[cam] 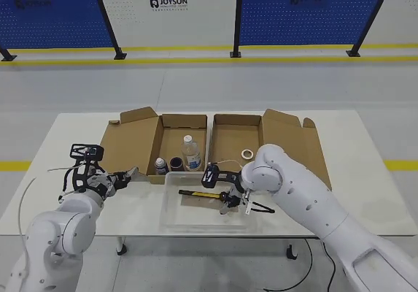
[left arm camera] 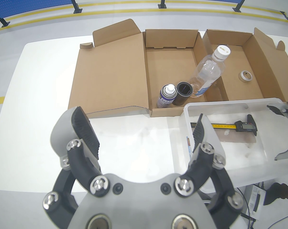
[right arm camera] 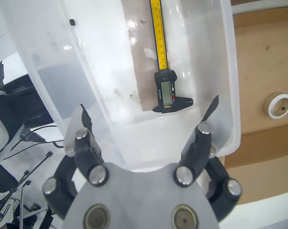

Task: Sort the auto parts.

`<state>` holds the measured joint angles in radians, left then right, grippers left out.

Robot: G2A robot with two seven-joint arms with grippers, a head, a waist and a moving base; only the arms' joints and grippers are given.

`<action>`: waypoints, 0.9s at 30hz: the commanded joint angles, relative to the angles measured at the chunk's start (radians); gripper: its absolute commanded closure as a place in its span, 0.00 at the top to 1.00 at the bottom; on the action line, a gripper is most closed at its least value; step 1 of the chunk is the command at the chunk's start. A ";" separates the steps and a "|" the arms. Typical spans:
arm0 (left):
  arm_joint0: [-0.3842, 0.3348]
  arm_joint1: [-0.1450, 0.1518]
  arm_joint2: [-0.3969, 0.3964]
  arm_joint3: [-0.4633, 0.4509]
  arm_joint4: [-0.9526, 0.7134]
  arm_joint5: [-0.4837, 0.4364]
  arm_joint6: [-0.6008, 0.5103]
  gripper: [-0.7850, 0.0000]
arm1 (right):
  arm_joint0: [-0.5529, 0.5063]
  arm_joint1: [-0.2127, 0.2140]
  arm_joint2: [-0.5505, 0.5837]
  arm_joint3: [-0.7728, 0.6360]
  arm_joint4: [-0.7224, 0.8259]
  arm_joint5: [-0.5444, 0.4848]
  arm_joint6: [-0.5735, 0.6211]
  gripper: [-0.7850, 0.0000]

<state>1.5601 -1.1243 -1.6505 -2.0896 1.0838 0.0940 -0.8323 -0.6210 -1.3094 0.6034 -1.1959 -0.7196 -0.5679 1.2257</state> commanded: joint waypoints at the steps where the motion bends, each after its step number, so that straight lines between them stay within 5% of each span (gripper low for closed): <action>1: 0.000 0.000 0.000 0.000 0.000 0.000 0.000 1.00 | 0.014 -0.012 -0.022 0.042 0.003 -0.011 -0.018 1.00; 7: 0.000 0.000 0.000 0.000 0.000 0.000 0.000 1.00 | 0.041 -0.042 -0.065 0.138 0.008 -0.031 -0.064 0.92; 24: 0.000 0.000 0.000 0.000 0.000 0.000 0.000 1.00 | 0.100 -0.126 -0.160 0.344 0.031 -0.093 -0.115 1.00; 27: 0.000 0.000 0.000 0.000 0.000 0.000 0.000 1.00 | 0.109 -0.137 -0.168 0.368 0.040 -0.106 -0.121 0.89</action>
<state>1.5601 -1.1243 -1.6505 -2.0896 1.0838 0.0940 -0.8323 -0.5154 -1.4424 0.4382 -0.8372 -0.6829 -0.6691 1.1072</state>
